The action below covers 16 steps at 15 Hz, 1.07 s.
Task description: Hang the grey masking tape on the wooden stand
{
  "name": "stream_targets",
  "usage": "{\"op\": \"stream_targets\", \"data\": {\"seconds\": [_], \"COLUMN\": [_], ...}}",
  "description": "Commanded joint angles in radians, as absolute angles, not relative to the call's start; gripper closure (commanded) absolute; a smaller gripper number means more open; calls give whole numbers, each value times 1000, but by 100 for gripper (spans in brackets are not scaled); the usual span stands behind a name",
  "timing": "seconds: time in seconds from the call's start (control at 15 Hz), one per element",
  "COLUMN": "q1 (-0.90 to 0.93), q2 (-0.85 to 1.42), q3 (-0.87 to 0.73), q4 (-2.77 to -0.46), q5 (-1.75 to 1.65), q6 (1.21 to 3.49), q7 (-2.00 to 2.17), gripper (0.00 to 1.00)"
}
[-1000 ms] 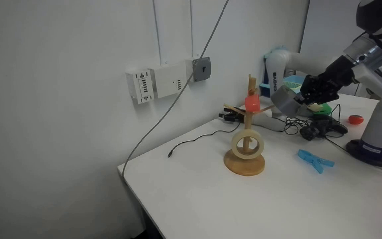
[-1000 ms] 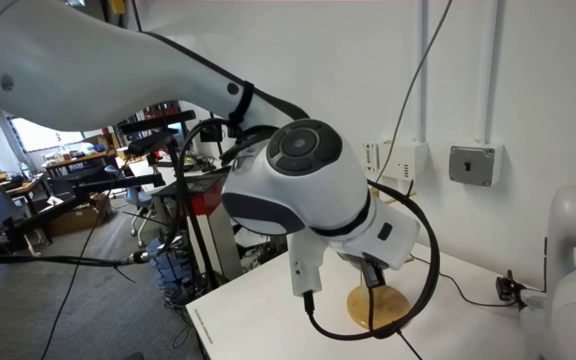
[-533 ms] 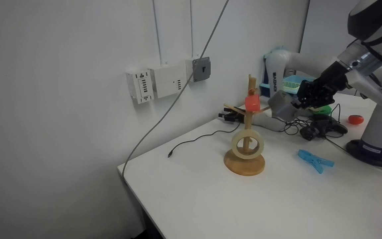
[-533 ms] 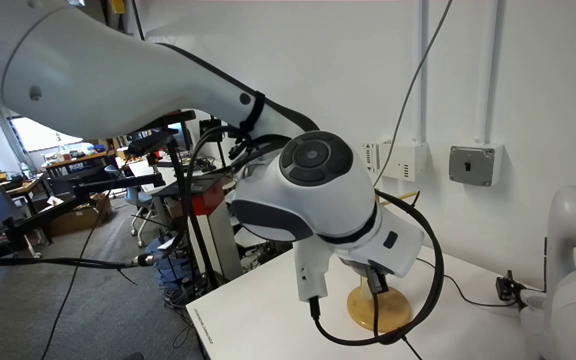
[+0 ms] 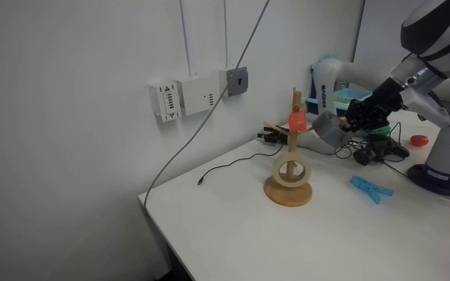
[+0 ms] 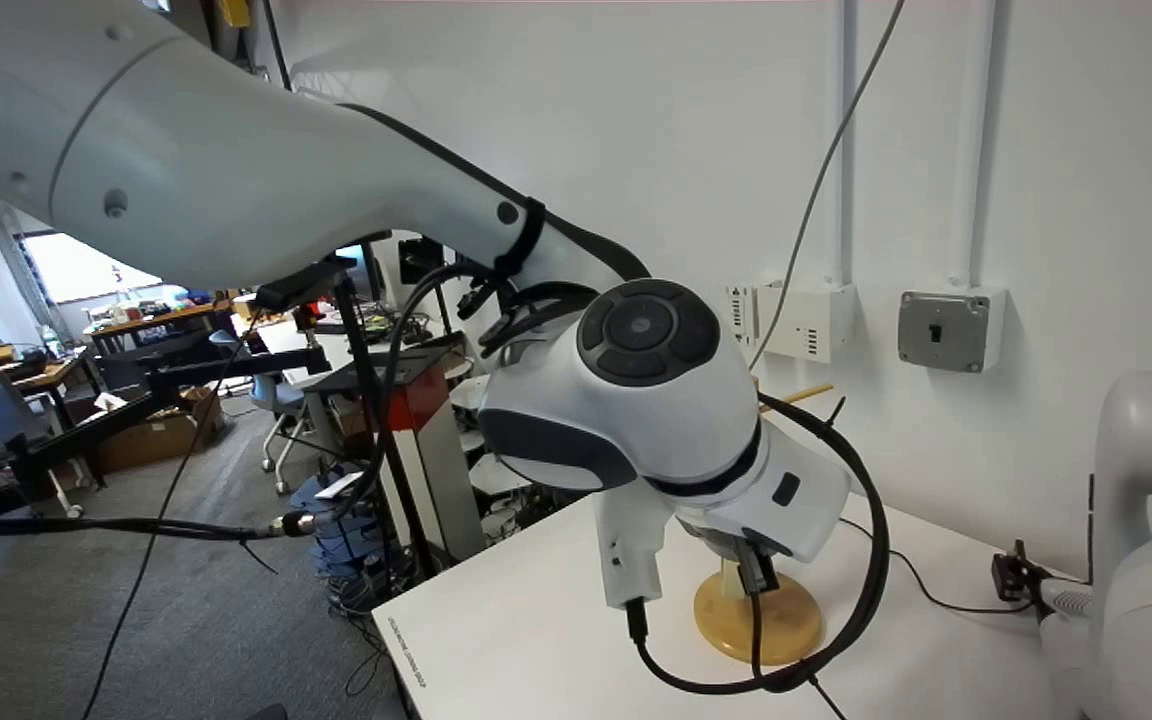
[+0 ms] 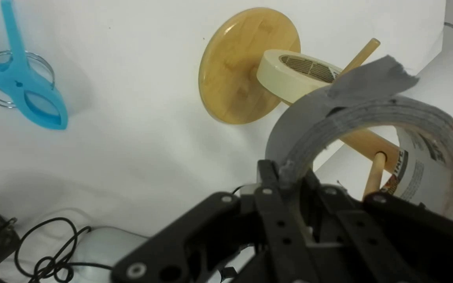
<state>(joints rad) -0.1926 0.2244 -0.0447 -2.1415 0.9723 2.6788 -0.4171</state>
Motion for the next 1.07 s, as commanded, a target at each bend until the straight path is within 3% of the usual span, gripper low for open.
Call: {"op": "stream_targets", "data": {"seconds": [0.0,0.53,1.0], "q1": [-197,-197,-185], "q2": [236,232,182], "q3": [-39,-39,-52], "q4": [-2118,-2113,-2169], "q5": [989,991,928], "q6": [2692,2691,2743], "q7": [-452,-457,-453], "gripper": [57,1,0]}}
